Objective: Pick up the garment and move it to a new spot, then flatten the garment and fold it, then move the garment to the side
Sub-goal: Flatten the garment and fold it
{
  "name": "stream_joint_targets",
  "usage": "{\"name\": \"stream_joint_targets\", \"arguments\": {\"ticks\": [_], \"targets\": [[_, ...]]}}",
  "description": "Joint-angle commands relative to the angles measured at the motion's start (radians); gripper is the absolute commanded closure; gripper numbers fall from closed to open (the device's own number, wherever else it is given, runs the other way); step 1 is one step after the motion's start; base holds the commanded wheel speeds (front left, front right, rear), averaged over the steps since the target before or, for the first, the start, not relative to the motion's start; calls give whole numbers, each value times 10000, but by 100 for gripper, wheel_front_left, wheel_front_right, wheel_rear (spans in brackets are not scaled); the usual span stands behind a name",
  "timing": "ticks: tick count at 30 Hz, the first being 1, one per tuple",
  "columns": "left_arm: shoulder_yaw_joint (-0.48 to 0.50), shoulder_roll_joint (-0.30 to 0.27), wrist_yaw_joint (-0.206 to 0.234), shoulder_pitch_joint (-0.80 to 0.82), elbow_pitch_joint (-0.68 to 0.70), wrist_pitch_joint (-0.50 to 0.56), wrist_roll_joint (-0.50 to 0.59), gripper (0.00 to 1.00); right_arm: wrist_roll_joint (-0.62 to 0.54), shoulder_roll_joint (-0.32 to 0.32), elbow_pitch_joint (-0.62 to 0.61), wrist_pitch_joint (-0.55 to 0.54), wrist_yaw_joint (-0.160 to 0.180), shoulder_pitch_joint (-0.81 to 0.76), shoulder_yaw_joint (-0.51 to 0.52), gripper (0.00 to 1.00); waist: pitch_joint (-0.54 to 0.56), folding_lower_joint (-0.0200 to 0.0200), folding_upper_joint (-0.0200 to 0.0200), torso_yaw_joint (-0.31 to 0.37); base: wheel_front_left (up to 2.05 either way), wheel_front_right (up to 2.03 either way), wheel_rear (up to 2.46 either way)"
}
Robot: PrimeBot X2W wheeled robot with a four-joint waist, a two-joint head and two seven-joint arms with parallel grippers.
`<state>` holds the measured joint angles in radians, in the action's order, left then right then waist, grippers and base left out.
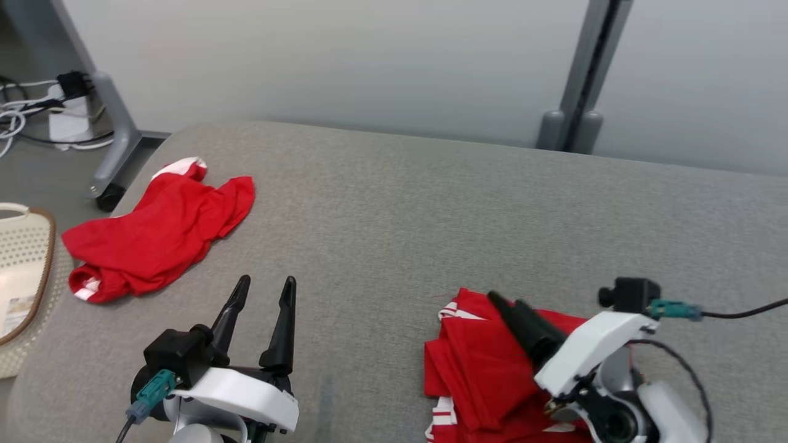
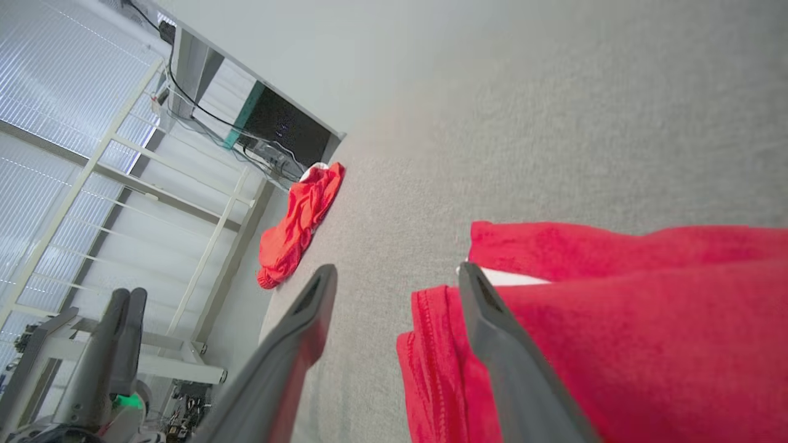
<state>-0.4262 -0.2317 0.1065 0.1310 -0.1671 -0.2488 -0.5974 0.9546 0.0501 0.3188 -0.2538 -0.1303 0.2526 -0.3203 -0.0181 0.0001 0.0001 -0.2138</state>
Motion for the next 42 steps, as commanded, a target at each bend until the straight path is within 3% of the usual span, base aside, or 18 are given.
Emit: {"name": "stream_joint_targets", "arguments": {"ticks": [1,10,13,22,23,25,38,42], "targets": [[45,-3,43,-33,25,-72,-5,0,-98,166,-139,89,-11,-135,154,0,142,-1,-1,240,0,0,0],[269,5,152,-273,212,-116,4,0,-1662,1138,-2090,649,-11,-1325,2836,0,428,-1,-1,862,0,0,0],[342,34,152,-296,276,-138,47,0,-2171,1081,-2423,680,-12,-1692,3552,0,408,-1,-1,929,0,0,0],[340,97,-9,-231,236,-154,146,0,-3065,590,-2589,68,-11,-1963,3653,0,336,-1,-1,832,0,0,0],[338,105,-7,-223,217,-156,155,0,-3113,548,-2522,-33,-11,-1940,3542,18,335,-1,-1,787,0,0,0],[349,114,-26,-228,190,-160,166,0,-3116,451,-2333,-246,-12,-1866,3294,100,333,-1,-1,698,0,0,0],[395,151,-108,-211,20,-161,123,0,-1834,25,-402,-1385,-11,-1842,2083,100,367,-1,-1,93,0,0,0],[398,181,-125,-250,-21,-163,111,0,-863,34,-315,-1366,-11,-2170,838,100,365,-1,-1,1,0,0,0]]}}
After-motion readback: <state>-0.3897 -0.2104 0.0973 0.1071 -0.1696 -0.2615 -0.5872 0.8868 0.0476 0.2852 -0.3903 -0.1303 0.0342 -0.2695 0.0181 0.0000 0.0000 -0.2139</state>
